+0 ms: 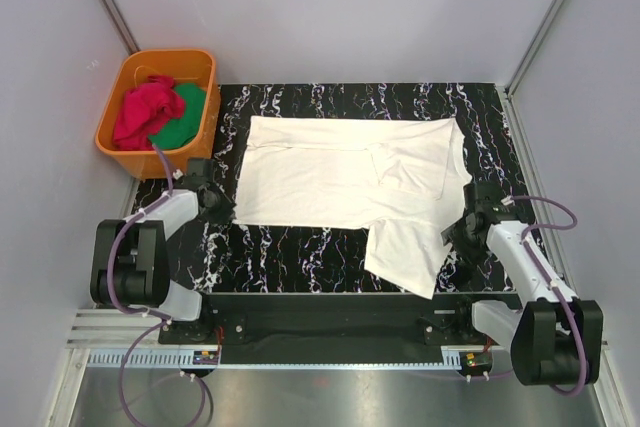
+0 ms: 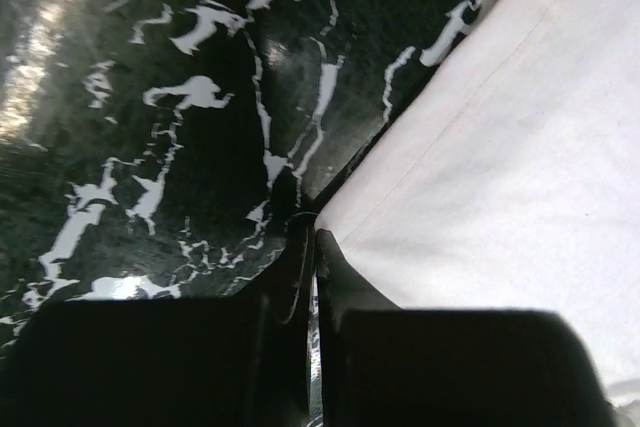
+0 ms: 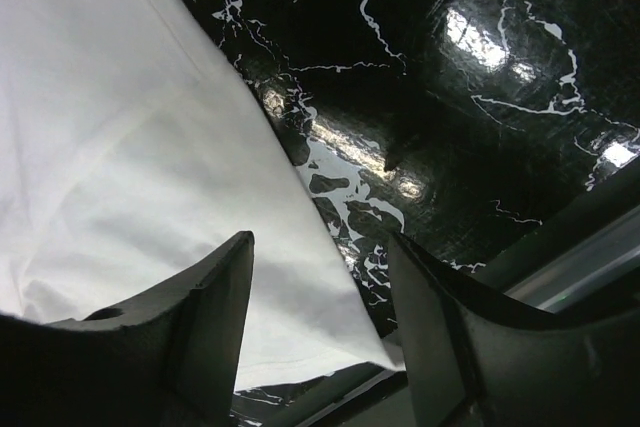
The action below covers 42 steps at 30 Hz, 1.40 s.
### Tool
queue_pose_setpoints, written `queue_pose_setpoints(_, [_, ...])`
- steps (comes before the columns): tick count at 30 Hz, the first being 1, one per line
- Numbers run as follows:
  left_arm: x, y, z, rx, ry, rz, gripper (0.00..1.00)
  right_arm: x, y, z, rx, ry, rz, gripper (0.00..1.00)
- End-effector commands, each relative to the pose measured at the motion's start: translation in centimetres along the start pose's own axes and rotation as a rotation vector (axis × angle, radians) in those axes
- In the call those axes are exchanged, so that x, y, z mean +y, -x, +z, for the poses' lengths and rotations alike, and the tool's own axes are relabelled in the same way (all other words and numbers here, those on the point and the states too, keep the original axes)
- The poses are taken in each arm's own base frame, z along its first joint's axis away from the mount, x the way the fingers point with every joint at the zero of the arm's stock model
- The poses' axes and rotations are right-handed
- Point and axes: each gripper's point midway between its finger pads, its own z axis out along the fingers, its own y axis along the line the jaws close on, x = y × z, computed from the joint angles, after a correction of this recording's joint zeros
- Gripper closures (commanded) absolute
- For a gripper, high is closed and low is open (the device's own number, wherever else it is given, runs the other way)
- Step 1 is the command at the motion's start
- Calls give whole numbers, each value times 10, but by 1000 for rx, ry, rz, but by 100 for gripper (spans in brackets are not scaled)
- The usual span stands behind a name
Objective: Fold and stack the t-shirts
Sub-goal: Fold the tshirt
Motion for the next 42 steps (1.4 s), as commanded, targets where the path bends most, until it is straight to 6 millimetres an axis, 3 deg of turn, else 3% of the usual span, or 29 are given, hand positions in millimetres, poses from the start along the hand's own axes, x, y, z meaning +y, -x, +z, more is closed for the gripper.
queue_pose_setpoints(1, [18, 28, -6, -75, 92, -19, 100, 14, 6, 2, 5, 36, -48, 37])
queue_pose_setpoints(7, [11, 54, -14, -123, 87, -39, 100, 15, -7, 10, 81, 29, -94, 37])
queue_pose_setpoints(11, [6, 52, -10, -111, 55, -49, 100, 35, -31, 11, 223, 131, -136, 38])
queue_pose_setpoints(16, [8, 40, -2, -72, 44, -49, 100, 32, -53, 3, 251, 145, -179, 44])
queue_pose_setpoints(21, [5, 41, -5, -78, 32, -45, 100, 19, -72, 3, 273, 81, -211, 45])
queue_pose_setpoints(25, [4, 40, -6, -79, 29, -41, 100, 22, -67, 9, 250, 60, -222, 46])
queue_pose_setpoints(29, [4, 41, -9, -84, 28, -41, 100, 18, -68, 11, 258, 22, -181, 57])
queue_pose_setpoints(42, [-3, 37, -10, -73, -18, -57, 100, 26, -58, 19, 212, -77, -71, 59])
